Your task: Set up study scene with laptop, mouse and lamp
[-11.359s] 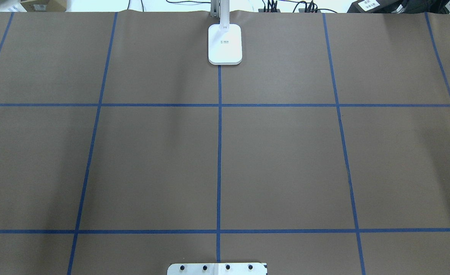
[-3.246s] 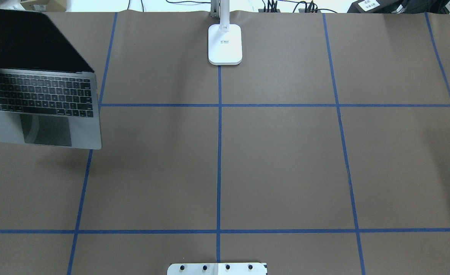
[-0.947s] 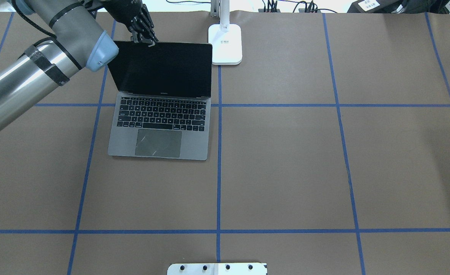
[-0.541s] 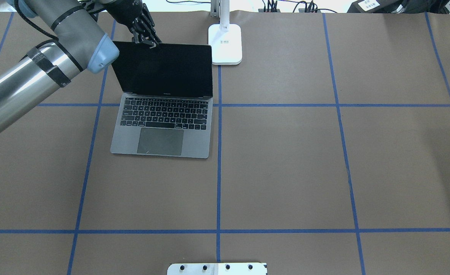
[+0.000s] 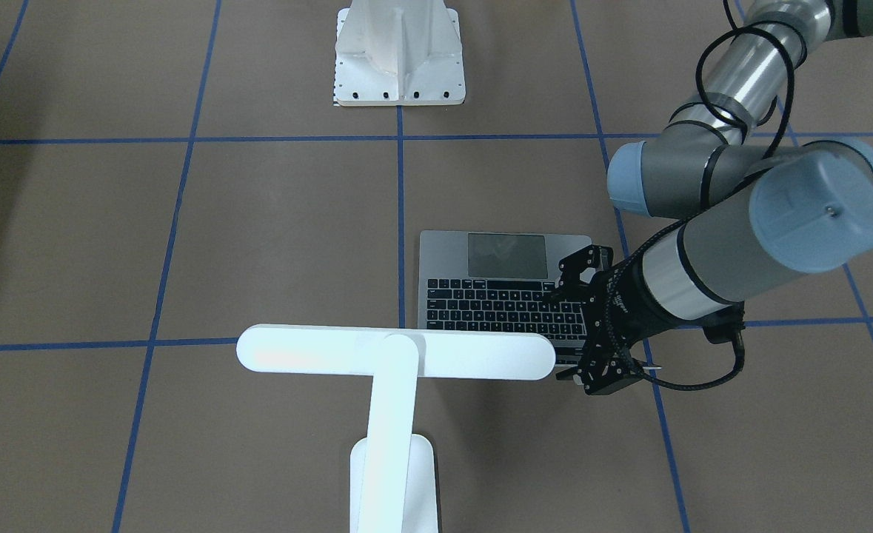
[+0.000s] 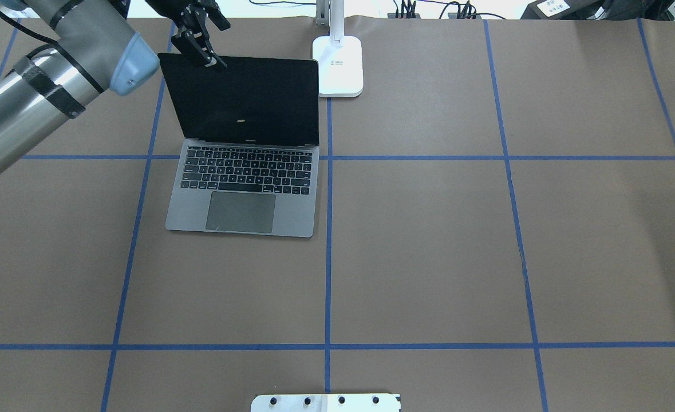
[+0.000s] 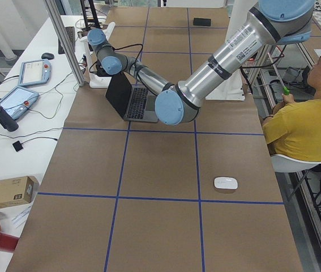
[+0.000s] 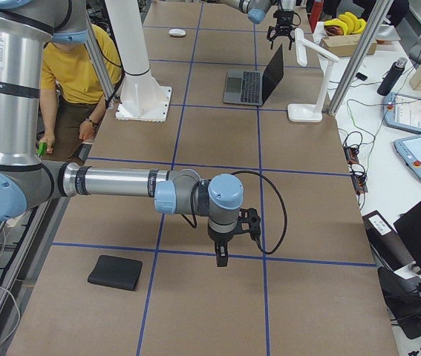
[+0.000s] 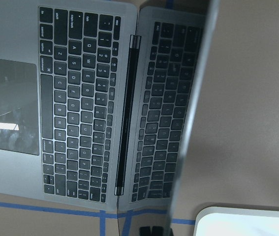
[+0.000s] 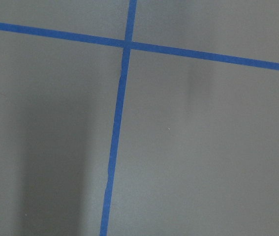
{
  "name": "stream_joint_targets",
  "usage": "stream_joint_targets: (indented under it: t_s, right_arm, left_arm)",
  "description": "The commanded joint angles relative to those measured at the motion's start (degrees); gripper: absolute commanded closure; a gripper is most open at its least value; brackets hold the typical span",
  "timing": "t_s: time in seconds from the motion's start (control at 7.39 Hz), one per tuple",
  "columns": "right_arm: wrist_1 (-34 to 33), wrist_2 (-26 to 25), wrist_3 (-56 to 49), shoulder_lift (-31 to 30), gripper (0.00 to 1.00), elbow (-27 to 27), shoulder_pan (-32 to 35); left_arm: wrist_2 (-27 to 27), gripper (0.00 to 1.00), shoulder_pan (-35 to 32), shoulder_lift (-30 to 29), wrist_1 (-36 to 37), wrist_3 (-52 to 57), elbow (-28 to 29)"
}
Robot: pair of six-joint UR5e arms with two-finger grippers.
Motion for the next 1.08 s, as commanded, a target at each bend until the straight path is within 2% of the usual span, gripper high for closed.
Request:
stream_joint_targets:
  t_s: [0.0, 0.14, 0.27, 0.41, 0.68, 0.95]
  right_arm:
    - [-0.1, 0.0, -0.1, -0.1, 0.00, -0.3, 0.0]
    - [-0.1, 0.0, -0.3, -0.3, 0.00, -0.3, 0.0]
    - [-0.1, 0.2, -0.6, -0.3, 0.00, -0.2, 0.1]
    - [-0.1, 0.4, -0.9, -0.6, 0.00, -0.3, 1.3]
    - [-0.8, 0.2, -1.0, -1.5, 0.00, -0.8, 4.3]
    - [-0.4, -0.1, -0.4, -3.2, 0.00, -6.3, 9.1]
  left_arm:
    - [-2.3, 0.00, -4.4, 9.8, 0.4, 14.4, -13.7]
    - [-2.6, 0.00, -7.6, 15.1, 0.5, 24.2, -18.4]
    - [-4.7, 0.00, -10.4, 18.9, 0.6, 36.7, -19.9]
    - [-6.9, 0.00, -14.3, 23.5, 0.6, 48.8, -19.9]
    - [-6.9, 0.00, -19.0, 31.8, 0.9, 72.9, -19.2]
    - [-6.1, 0.00, -22.6, 37.5, 1.7, 89.7, -17.6]
